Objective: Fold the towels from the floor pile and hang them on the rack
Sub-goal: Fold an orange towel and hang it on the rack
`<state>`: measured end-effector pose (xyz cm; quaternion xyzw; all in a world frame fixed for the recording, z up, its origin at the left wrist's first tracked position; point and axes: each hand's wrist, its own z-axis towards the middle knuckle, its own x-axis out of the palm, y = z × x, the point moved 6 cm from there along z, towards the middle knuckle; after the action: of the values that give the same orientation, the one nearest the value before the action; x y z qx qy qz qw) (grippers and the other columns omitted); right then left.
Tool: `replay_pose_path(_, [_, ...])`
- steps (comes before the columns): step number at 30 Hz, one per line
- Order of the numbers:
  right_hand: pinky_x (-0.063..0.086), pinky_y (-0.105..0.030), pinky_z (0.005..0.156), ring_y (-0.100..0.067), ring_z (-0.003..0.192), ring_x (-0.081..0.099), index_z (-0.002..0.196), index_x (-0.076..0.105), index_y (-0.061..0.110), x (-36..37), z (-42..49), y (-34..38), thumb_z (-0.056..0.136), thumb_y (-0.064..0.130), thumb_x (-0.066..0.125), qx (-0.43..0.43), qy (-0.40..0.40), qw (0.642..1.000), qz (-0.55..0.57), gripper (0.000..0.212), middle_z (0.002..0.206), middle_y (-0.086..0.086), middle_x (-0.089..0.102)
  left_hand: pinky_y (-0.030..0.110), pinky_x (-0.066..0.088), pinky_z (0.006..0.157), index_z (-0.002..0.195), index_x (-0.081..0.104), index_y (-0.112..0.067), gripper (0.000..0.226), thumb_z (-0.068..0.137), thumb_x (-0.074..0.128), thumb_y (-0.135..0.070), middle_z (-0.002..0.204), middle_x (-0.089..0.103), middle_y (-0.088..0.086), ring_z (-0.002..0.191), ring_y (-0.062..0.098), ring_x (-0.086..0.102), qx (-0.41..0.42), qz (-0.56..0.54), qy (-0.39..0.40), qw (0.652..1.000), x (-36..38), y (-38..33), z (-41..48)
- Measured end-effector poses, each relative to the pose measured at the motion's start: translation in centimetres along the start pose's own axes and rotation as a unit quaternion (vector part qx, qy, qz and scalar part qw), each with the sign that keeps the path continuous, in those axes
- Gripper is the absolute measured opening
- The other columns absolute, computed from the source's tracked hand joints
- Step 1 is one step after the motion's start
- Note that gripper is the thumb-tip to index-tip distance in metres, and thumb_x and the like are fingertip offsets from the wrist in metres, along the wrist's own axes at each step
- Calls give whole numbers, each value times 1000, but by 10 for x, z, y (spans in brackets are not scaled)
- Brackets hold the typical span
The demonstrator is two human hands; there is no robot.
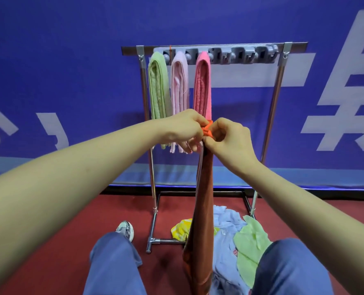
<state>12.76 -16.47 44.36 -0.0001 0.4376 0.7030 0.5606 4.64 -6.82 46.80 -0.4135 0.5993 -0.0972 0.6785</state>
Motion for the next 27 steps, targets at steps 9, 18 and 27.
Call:
replay_pose_path(9, [51,-32,69,-13,67,64,77,65,22,0,-8,-3,81,21,67,24,-14,999,-29,4,66,8,67,50,61,83,122,68,-5,52,83,41,17,77,64,11,70,26,62,6,-35,5,999,2,0,0])
replay_pose_path(18, [59,-42,77,-25,74,70,80,70,33,9,-19,-6,68,4,49,63,69,988,123,38,71,0,72,24,53,57,126,60,-14,33,96,67,-26,84,64,2,71,18,64,52,30,-10,998,-1,8,6])
replay_pose_path(27, [51,-29,71,-12,78,63,85,70,19,10,-16,-15,72,-4,51,27,33,998,47,32,84,4,68,33,47,68,103,58,-33,35,76,62,-12,79,59,-8,73,14,54,114,238,-43,964,3,10,6])
